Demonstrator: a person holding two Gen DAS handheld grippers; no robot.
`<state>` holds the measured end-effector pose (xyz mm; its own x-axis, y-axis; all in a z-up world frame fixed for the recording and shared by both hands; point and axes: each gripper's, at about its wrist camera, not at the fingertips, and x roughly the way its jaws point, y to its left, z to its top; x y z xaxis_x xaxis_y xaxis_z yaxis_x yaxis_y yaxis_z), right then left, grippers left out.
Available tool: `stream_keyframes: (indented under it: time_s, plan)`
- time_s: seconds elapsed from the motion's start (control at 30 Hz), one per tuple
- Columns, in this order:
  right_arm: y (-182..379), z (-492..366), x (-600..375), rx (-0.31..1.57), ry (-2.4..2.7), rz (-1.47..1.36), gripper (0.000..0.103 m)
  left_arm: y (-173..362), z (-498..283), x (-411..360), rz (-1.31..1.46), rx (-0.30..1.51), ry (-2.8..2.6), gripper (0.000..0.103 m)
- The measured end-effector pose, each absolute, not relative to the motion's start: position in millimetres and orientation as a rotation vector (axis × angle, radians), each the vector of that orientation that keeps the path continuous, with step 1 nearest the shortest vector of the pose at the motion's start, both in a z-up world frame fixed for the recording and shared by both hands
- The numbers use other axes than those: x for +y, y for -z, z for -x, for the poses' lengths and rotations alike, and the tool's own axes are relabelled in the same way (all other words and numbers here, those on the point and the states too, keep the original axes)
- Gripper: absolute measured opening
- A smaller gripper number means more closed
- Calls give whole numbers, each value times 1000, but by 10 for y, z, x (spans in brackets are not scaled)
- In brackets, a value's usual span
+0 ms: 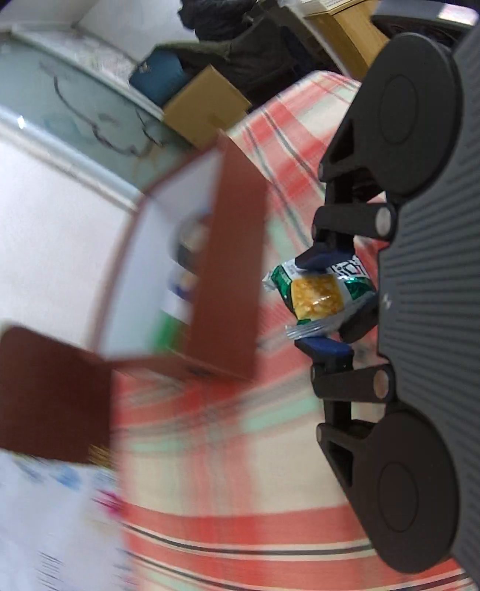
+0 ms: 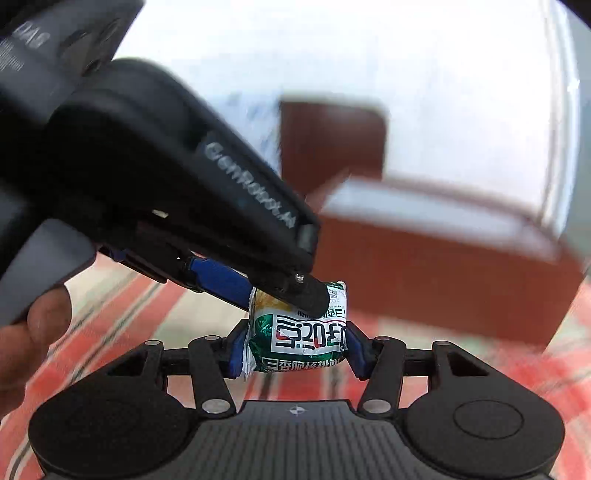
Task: Organize objects
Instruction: 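Take the snack bag with the left gripper and drop it into the brown box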
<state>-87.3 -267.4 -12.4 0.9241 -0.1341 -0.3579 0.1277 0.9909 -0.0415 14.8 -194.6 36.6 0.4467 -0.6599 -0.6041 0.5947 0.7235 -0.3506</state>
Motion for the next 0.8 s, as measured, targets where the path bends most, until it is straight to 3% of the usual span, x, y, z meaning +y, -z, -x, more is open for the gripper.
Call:
stream_keyframes:
  time_s: [0.17,0.2,0.23,0.27,0.3,0.33,0.47,0.63,0.8]
  plan:
    - [-164,702,-2967,218,218,-7,52,-739,-331,-2361,6,658,805,43]
    - [-199,609,-3033,211,232,-13,52,-765,-406,-2452,-5,649,790,48]
    - [-224,491,-3102,204,245,-20,52,-779,-488,-2543,-22,645,767,64]
    - [-231,359,-3161,199,261,-25,54,-774,-553,-2609,-48,628,719,71]
    - [-208,198,-3213,205,285,-14,65,-760,-611,-2657,-70,595,654,75]
    - [-158,26,-3250,239,305,16,77,-752,-663,-2668,-92,579,598,76]
    - [-84,-97,-3314,266,318,11,72,-608,-782,-2562,-74,639,550,76]
    - [1,253,-3162,188,345,-2,75,-479,-644,-2401,-78,645,550,86]
    - [146,591,-2999,213,342,-79,77,-410,-389,-2302,-135,604,538,86]
